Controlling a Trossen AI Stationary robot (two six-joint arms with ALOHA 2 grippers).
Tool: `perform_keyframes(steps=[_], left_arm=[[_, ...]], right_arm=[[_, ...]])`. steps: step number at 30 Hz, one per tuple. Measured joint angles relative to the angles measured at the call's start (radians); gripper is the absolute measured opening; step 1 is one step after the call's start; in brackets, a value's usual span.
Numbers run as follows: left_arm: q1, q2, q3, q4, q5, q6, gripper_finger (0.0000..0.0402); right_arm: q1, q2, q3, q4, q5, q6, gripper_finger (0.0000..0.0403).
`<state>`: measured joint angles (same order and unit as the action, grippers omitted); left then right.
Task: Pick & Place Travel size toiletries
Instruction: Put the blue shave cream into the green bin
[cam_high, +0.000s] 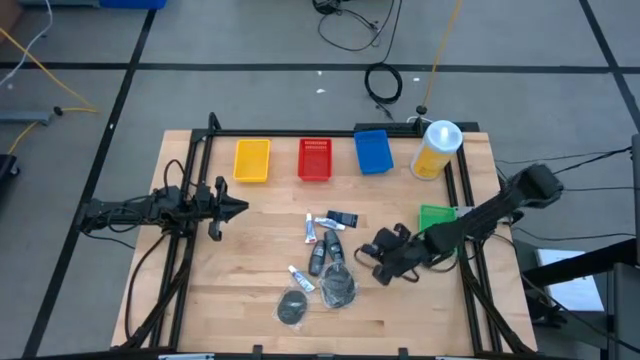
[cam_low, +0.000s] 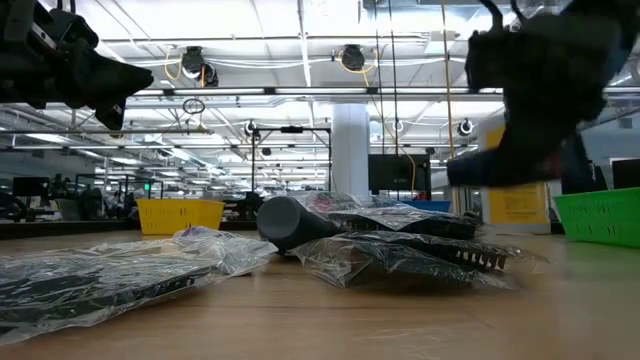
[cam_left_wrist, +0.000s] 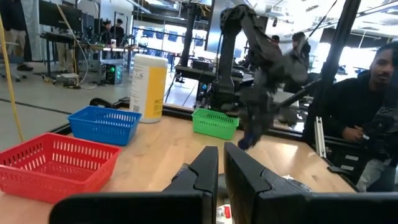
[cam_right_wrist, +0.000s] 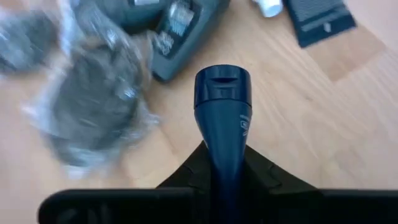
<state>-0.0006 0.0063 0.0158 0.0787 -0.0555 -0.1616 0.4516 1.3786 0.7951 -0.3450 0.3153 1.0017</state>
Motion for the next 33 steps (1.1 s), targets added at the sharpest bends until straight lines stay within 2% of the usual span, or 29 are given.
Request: perform_keyframes(steps=[8,12,14,18,20,26,33], left_arm=[[0.000,0.000,0.000,0.000,0.000,0.024,0.0026],[0.000,0.000,0.000,0.000,0.000,0.027,0.0026],[0.000,0.000,0.000,0.001,0.000,0.028,0.0026],[0.000,0.000,0.000,0.001,0.000,0.028,0.0026],[0.000,0.000,0.000,0.001,0.000,0.028,0.0026],[0.000,0.000,0.000,0.001,0.000,0.029,0.0026],[0.000,0.000,0.000,0.001,0.000,0.033,0.0026]], right_arm=[[-0.046,-0.323,0.001,-0.460,-0.205,0.404,0.0034],[-0.049,-0.430,0.001,-0.694,-0.290,0.568,0.0032],[-0.049,-0.462,0.001,-0.787,-0.293,0.631,0.0032],[-0.053,-0.466,0.000,-0.942,-0.245,0.720,0.0036],[-0.063,-0.451,-0.007,-0.964,-0.234,0.738,0.0036],[-0.118,-0.386,-0.059,-0.910,-0.157,0.731,0.0037],[-0.177,-0.262,-0.070,-0.906,-0.139,0.728,0.0038]])
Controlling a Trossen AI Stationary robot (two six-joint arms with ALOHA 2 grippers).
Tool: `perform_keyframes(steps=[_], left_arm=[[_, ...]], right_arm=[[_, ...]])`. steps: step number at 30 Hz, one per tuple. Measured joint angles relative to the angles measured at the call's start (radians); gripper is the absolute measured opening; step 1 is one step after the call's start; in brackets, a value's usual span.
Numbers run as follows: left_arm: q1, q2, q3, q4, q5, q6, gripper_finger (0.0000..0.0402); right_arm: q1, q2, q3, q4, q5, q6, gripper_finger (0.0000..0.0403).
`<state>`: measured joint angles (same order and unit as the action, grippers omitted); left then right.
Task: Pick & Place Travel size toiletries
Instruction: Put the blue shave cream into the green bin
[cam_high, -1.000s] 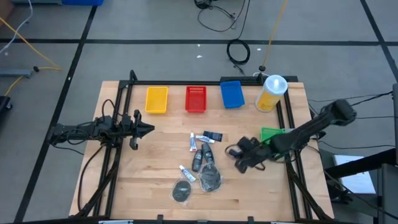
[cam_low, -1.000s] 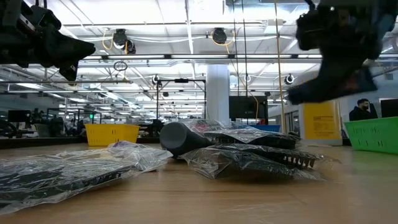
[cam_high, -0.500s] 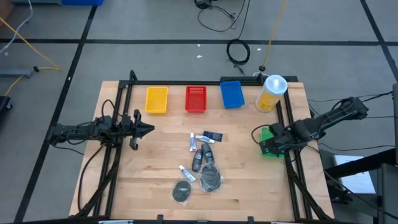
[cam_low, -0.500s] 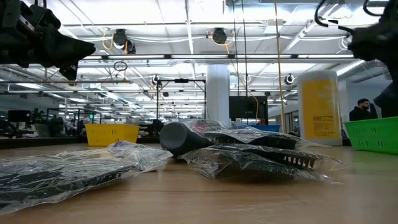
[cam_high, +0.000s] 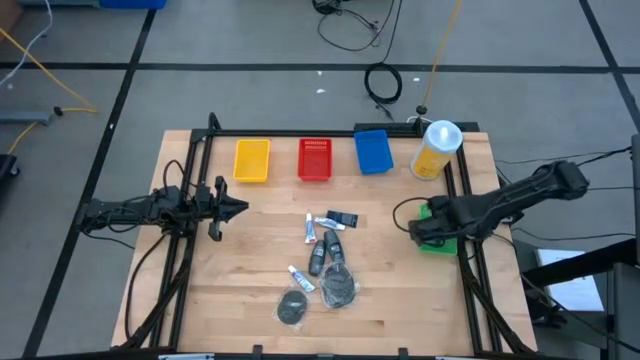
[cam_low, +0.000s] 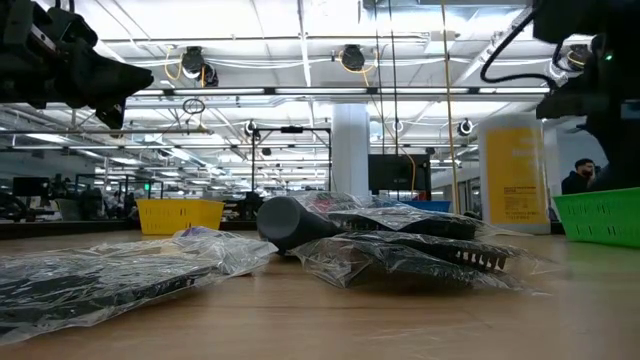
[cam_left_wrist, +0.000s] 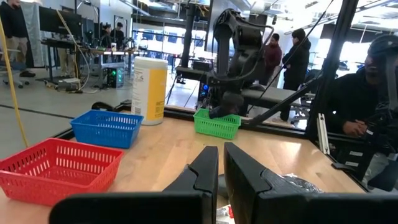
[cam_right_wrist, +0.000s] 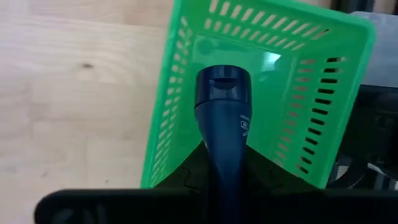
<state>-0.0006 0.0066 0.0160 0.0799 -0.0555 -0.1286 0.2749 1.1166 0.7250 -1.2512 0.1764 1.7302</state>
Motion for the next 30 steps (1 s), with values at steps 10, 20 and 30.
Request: perform_keyframes(steps=[10,20,30], left_arm=[[-0.001,0.000,0.000,-0.001,0.002,-0.016,0.0026],[-0.001,0.000,0.000,-0.001,0.002,-0.032,0.0026],[0.000,0.000,0.000,0.003,0.002,-0.042,0.0026]], right_arm=[[-0.015,0.103,0.041,-0.024,0.013,-0.047,0.0033],[-0.041,0.225,0.104,-0.065,0.083,-0.080,0.0033],[-0.095,0.335,0.104,0.065,0.031,-0.183,0.0039]])
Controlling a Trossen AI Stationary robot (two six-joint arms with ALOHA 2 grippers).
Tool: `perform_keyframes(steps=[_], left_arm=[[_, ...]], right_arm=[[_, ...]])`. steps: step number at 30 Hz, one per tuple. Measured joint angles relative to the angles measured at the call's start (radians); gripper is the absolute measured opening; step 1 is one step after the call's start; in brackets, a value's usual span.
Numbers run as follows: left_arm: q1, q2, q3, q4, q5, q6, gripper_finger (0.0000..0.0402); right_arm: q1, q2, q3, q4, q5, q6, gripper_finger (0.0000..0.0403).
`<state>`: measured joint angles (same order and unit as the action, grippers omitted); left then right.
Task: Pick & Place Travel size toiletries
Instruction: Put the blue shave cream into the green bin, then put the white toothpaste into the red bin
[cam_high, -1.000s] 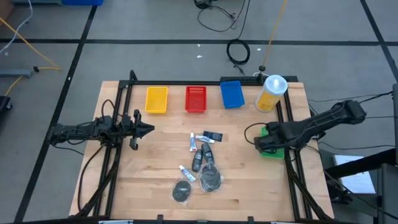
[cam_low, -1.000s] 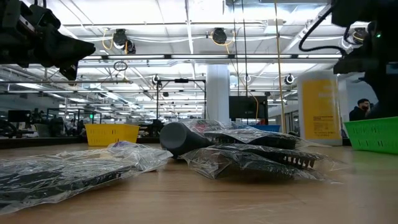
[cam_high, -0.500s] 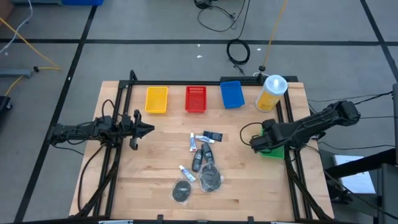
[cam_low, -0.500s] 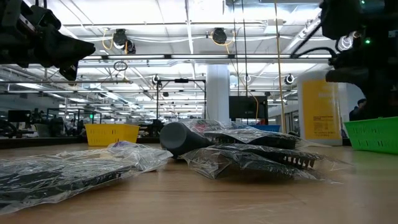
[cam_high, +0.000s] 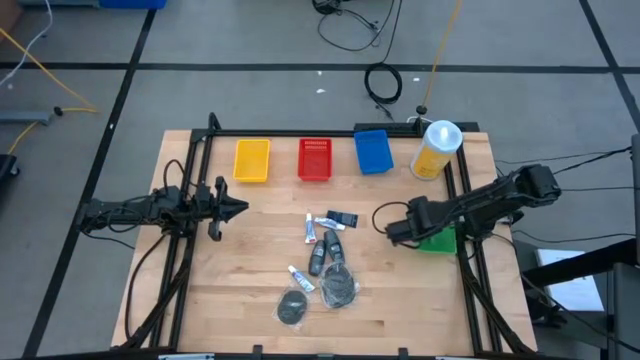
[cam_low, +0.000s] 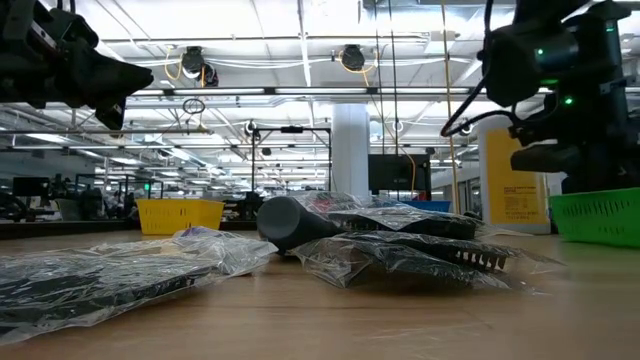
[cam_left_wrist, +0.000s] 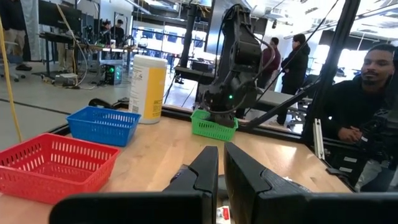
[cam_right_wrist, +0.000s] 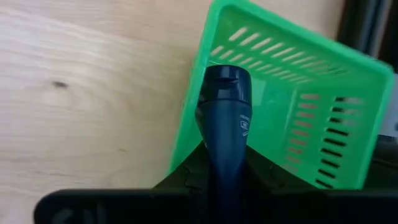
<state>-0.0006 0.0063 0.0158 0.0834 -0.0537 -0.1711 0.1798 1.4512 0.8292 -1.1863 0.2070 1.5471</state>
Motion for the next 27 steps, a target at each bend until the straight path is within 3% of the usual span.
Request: perform_keyframes(steps=[14,21,27], left_arm=[[-0.001,0.000,0.000,0.000,0.000,-0.013,0.0026],[-0.001,0.000,0.000,0.000,0.000,-0.018,0.0026],[-0.001,0.000,0.000,0.000,0.000,-0.017,0.0026]], right_arm=[[-0.057,-0.017,-0.028,0.141,0.054,0.008,0.0045],[-0.062,-0.021,-0.045,0.164,0.052,-0.044,0.0121],[-0.061,-0.107,-0.014,0.096,0.069,-0.095,0.0178]])
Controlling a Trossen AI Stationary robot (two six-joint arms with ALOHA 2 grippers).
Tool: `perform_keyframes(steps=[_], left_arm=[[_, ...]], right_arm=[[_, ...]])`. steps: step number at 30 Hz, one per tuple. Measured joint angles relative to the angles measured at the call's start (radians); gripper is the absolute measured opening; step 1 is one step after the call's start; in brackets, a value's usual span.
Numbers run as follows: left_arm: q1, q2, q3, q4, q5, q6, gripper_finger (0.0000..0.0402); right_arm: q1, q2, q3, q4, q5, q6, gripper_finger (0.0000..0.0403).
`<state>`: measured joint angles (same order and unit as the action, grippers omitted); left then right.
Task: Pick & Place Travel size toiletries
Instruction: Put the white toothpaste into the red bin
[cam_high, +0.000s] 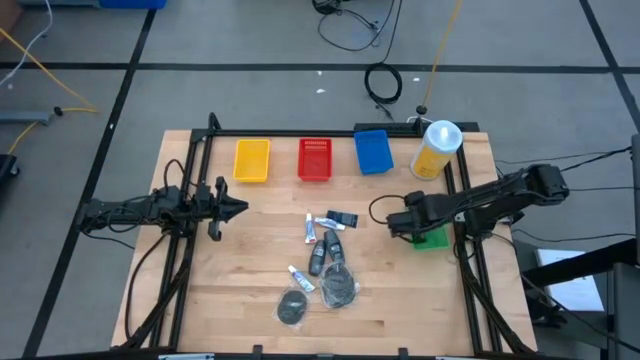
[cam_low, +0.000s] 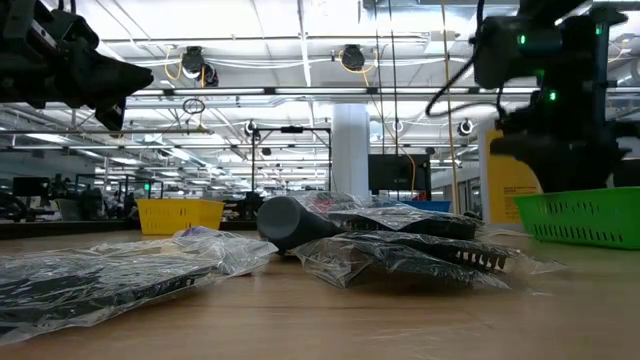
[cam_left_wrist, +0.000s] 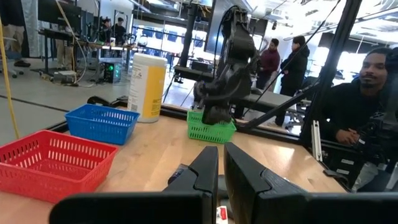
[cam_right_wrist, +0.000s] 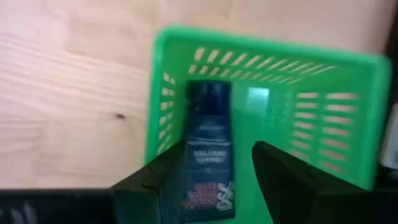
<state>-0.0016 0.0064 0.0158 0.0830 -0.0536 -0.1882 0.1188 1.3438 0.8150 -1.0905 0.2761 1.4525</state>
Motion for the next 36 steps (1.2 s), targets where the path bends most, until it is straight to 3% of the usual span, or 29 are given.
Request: perform_keyframes(steps=[6,11,14,17,20,23,27,29,33,36], left_arm=[[-0.032,0.000,0.000,0.076,0.027,0.121,0.0026],[-0.108,0.068,0.000,0.215,-0.013,0.180,0.0026],[-0.152,0.179,0.000,0.274,-0.131,0.166,0.0026],[-0.185,0.326,0.019,0.309,-0.239,0.109,0.0026],[-0.211,0.487,0.094,0.259,-0.325,0.032,0.0026],[-0.228,0.646,0.226,0.089,-0.395,-0.029,0.0026],[-0.231,0.840,0.398,-0.131,-0.418,-0.080,0.0026],[-0.228,0.921,0.441,-0.104,-0.412,-0.067,0.0026],[-0.207,1.056,0.482,0.112,-0.410,-0.012,0.0026],[-0.181,1.148,0.554,0.066,-0.404,-0.049,0.0026]], right_arm=[[0.052,-0.113,0.086,0.041,0.179,-0.131,0.0171],[0.109,-0.132,0.066,0.482,0.331,-0.540,0.0157],[0.114,-0.094,-0.007,0.859,0.319,-0.833,0.0152],[0.118,-0.034,-0.107,1.263,0.236,-1.053,0.0151],[0.115,0.049,-0.214,1.648,0.105,-1.165,0.0153],[0.100,0.130,-0.293,1.917,0.040,-1.212,0.0156],[0.084,0.199,-0.317,1.969,0.067,-1.249,0.0162],[0.084,0.217,-0.318,1.957,0.095,-1.290,0.0166],[0.084,0.254,-0.317,1.961,0.141,-1.351,0.0172],[0.084,0.281,-0.317,1.959,0.146,-1.359,0.0173]])
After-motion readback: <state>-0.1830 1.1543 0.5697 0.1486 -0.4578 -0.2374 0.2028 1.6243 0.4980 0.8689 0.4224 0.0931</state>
